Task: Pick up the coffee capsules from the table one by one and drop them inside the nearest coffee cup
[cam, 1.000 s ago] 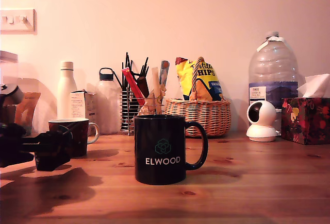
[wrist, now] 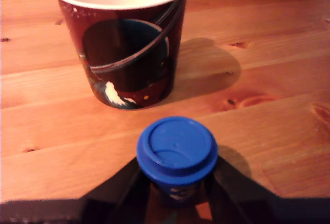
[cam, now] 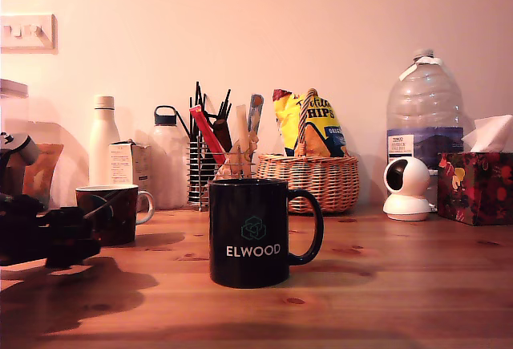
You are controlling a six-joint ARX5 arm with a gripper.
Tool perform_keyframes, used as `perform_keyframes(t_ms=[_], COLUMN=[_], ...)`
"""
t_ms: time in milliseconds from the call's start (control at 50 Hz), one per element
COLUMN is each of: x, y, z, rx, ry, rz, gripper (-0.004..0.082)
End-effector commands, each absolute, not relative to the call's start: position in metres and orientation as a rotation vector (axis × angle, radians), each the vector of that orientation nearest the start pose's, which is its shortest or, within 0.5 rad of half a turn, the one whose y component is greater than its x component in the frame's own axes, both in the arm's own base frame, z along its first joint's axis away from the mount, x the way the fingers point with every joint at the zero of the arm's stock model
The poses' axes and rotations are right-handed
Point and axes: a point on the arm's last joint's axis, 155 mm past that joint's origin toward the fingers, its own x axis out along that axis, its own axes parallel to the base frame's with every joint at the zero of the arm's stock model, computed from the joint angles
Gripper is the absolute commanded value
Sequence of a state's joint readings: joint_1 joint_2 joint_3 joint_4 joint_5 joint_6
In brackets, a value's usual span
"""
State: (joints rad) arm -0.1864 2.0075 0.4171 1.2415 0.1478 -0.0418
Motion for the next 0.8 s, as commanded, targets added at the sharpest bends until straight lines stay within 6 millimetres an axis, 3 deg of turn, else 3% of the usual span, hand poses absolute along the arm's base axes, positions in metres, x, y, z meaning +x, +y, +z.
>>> perform_keyframes(t_ms=[0, 200, 460, 780], x=[0.411, 0.401, 0.376, 0.364], y=[-0.103, -0.103, -0.099, -0.098], z=[0.007, 0.011, 0.040, 0.072], rx=[-0.027, -0.029, -0.030, -0.030], ry=[0.359, 0.360, 0.326, 0.342], rz=[-0.322, -0.330, -0.333, -0.338], gripper=[0.0075, 0.0074, 0.0074, 0.0074])
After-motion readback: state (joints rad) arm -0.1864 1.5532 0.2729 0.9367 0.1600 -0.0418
